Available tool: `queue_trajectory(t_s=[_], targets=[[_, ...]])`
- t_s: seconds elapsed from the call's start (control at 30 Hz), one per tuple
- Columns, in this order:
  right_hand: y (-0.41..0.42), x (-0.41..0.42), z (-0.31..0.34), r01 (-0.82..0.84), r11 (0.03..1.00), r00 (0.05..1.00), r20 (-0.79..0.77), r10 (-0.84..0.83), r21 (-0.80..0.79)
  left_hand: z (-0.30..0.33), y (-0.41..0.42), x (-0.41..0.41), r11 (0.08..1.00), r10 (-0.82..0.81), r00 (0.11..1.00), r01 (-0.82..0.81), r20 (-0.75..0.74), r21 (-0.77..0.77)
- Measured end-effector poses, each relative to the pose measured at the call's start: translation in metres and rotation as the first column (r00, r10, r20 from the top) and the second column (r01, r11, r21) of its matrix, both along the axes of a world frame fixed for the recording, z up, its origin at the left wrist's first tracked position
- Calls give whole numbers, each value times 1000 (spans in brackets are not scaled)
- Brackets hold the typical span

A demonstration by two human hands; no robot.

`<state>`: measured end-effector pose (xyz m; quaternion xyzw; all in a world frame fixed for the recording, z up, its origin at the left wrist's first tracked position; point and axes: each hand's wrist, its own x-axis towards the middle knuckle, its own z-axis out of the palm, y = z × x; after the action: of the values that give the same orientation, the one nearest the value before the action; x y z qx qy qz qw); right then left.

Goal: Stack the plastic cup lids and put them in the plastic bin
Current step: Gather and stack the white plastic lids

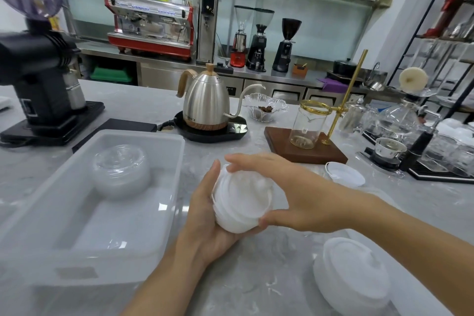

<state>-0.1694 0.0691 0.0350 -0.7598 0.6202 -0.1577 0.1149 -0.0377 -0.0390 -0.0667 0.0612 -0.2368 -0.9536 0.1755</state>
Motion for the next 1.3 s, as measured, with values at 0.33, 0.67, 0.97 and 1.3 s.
queue_trajectory(t_s=[0.33,0.67,0.97,1.3], targets=[[5,5,-13,156,983,987,56,-151,-100,-2,2,-3,993,100,992,-105,-78,-55],[-3,20,-32,317,927,944,157,-289,-202,-2,0,-2,996,76,995,-79,-71,-44],[2,6,-17,114,993,991,81,-110,-43,-1,-2,2,995,-86,993,89,-85,34],[7,1,-13,50,999,998,39,-50,10,1,2,6,985,-173,983,174,-62,-3]])
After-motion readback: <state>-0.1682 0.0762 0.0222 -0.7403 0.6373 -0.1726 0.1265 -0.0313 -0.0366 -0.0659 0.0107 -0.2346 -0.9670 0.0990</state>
